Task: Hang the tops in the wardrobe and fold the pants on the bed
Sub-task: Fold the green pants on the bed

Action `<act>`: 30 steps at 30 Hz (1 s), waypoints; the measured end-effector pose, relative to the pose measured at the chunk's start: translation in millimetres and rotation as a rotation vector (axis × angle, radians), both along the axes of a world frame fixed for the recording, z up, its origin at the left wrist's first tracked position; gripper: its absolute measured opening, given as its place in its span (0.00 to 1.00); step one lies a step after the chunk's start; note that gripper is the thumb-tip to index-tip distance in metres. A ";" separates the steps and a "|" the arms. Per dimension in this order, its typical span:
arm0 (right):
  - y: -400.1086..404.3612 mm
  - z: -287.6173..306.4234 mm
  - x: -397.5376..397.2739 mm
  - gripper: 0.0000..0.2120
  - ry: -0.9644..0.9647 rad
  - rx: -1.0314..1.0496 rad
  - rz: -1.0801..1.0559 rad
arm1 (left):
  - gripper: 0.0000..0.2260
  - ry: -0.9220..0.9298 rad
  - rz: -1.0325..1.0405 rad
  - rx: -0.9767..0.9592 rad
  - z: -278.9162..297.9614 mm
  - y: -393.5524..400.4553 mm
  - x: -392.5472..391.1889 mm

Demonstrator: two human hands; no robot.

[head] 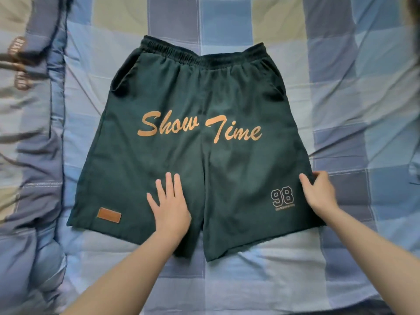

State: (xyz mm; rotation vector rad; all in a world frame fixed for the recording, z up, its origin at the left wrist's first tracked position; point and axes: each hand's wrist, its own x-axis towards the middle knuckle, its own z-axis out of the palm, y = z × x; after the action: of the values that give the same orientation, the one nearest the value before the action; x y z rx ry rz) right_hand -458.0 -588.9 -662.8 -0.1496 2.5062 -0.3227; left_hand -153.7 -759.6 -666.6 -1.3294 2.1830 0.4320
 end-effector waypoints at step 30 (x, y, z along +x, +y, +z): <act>-120.8 62.9 -29.9 0.09 -0.215 -0.407 0.151 | 0.04 0.566 0.548 0.614 53.5 64.3 -145.0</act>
State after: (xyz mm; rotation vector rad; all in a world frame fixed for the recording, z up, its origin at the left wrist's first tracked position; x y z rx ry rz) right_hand -487.8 -709.7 -599.9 -0.4392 2.1762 -0.7422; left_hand -298.7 -695.3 -613.2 -1.5264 1.7761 1.7074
